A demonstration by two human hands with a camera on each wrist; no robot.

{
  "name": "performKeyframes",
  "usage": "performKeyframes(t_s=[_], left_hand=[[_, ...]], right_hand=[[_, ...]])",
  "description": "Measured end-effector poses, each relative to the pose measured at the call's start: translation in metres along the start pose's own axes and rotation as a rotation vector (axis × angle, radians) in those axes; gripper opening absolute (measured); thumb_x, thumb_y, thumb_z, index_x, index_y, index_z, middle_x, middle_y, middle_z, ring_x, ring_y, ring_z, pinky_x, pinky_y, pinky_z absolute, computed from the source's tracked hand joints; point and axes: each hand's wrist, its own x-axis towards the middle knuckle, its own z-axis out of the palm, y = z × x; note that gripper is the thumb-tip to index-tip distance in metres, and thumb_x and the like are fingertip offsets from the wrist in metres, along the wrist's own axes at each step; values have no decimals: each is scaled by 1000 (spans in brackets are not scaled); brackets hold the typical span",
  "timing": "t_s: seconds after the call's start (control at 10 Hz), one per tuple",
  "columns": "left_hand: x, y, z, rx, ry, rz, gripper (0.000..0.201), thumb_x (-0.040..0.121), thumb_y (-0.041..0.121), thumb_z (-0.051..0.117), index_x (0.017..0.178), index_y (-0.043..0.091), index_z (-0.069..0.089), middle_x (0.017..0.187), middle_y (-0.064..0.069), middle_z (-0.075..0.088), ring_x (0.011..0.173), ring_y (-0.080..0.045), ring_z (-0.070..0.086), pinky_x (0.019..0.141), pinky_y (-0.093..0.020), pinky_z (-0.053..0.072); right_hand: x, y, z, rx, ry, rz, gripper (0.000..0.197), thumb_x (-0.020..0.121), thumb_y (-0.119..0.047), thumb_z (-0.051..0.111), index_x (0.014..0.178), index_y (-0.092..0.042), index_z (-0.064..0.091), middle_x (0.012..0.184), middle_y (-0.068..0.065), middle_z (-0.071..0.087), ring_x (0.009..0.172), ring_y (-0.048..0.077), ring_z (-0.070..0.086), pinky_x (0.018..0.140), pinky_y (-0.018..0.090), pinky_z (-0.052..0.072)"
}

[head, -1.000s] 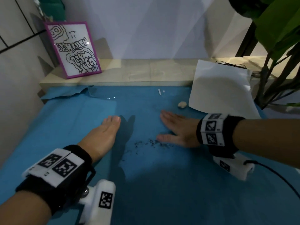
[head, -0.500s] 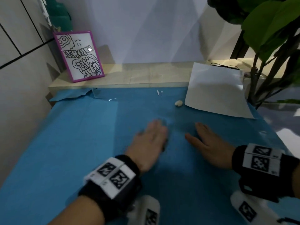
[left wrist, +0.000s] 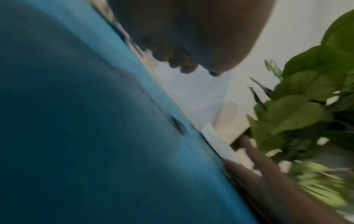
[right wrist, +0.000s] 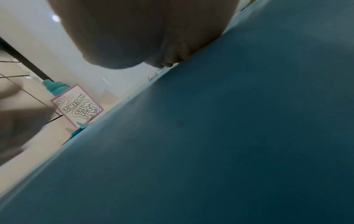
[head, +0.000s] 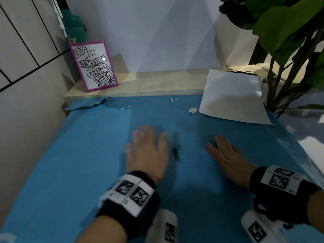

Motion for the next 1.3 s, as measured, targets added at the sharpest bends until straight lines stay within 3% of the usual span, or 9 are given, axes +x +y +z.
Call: performKeyframes(t_s=[0.1,0.3,0.4,0.6,0.7,0.8,1.0,1.1,1.3], left_hand=[[-6,-33,-9,48,-10,-452,71,97,56,13,153,13,5,159,-14,-8,146,-27,-11,117,-44,-3],[-16,51,35,7,-244,22,64,97,46,-5,153,14,1,160,-6,-9,147,-20,-11,115,-48,-6],[-21,52,31,3,-184,172,72,87,41,-16,152,21,9,161,-2,0,147,-18,-4,115,-47,5],[-48,-40,0,34,58,-587,74,96,58,17,153,12,6,158,-19,-5,146,-32,-9,116,-47,-1],[-43,0,24,-43,-65,-363,79,92,63,1,153,11,3,159,-16,-7,146,-31,-9,115,-50,-4],[-40,45,32,-179,-240,115,83,89,59,-14,151,15,19,159,-8,10,147,-25,1,114,-50,-1],[-44,-35,-8,120,125,-265,71,94,57,5,151,18,18,159,-14,7,147,-26,1,117,-46,7],[-55,-71,-23,59,17,-667,71,97,57,14,153,14,5,159,-17,-6,146,-31,-10,116,-49,-2],[-35,40,32,22,-213,-152,85,86,61,-12,152,8,-4,159,-13,-12,146,-26,-15,115,-47,-11]], right_hand=[[0,-3,2,14,-6,30,77,89,-59,8,151,-15,-2,159,-2,-7,145,8,-8,115,25,-7],[0,-5,1,48,43,-13,100,77,-80,0,150,-12,6,159,2,-2,146,12,-5,117,28,-4],[6,4,-2,-43,13,-52,154,26,-95,-18,150,-8,5,159,6,-4,146,16,-6,118,29,-2],[9,10,6,80,98,-104,106,63,-81,8,147,-18,23,158,3,11,146,18,3,119,36,3],[13,13,5,26,78,-78,98,67,-86,-1,126,-18,37,133,4,36,139,23,23,113,40,13],[21,19,2,25,66,-132,141,35,-101,-9,135,-13,38,143,11,35,139,28,25,116,42,14],[10,12,0,55,46,-93,150,32,-101,-2,145,-6,27,151,11,25,144,24,16,114,27,8],[13,12,4,88,64,-34,93,86,-71,15,136,5,34,143,21,34,135,31,28,109,31,15],[0,2,-8,152,24,-78,72,91,-61,7,148,-18,10,150,-11,4,145,14,9,115,23,1]])
